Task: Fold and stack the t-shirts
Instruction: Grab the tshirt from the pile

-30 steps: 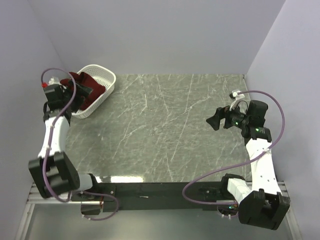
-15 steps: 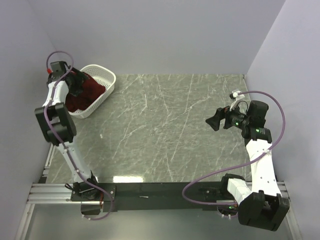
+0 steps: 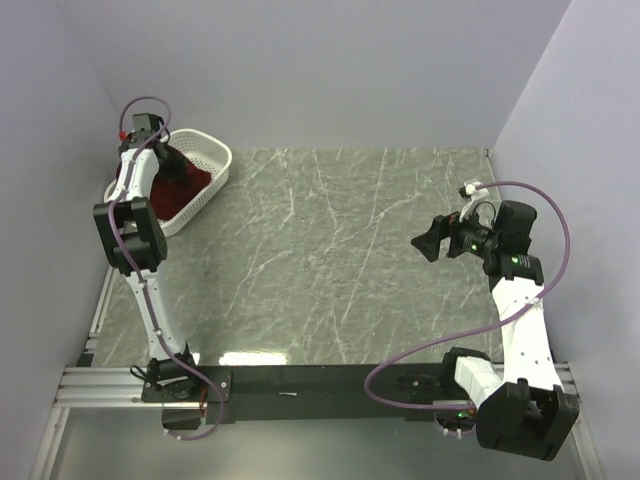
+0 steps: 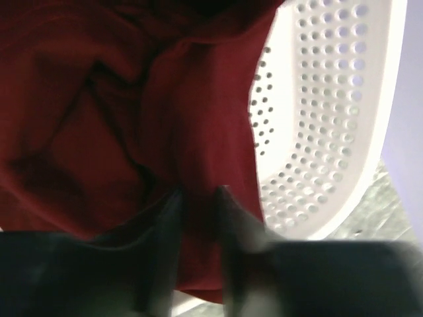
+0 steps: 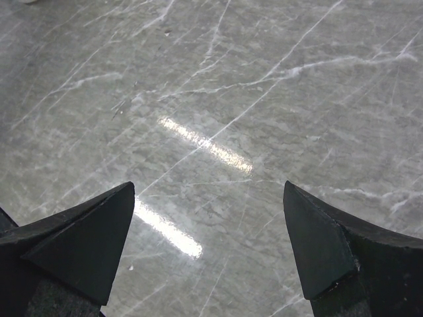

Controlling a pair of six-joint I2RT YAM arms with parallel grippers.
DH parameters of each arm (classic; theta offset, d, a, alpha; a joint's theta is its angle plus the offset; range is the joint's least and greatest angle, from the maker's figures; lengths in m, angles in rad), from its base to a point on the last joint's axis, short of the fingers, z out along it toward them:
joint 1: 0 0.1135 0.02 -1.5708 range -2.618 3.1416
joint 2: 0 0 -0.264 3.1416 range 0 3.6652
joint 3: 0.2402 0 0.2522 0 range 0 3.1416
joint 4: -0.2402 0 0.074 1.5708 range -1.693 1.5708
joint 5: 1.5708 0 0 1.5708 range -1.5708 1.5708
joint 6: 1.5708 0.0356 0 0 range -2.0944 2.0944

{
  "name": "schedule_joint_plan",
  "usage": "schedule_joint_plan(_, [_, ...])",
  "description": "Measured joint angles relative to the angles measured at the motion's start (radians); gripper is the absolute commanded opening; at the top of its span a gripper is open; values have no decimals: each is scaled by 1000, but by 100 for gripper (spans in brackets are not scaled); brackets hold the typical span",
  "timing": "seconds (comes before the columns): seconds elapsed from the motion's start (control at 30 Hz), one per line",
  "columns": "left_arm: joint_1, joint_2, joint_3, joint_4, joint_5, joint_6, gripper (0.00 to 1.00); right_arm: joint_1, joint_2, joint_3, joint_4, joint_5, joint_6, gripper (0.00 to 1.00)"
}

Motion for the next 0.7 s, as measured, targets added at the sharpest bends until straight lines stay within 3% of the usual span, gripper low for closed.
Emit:
schedule_joint_plan(0.03, [2,0,0,-4,-2,11,1,0,0,0,0,0,0,99])
schedule_joint_plan(0.27, [-19,-79,-58,42,-35,60,0,-6,0,0,0,-1,0,99])
schedule_joint_plan(0.5, [-95,-462,-208,266,41,116,0,-8,-1,0,0,-2,0,99])
schedule_joint_plan(0.7, [-135,-660,-119,454,158,89,0,-8,-3,0,0,-2,0,99])
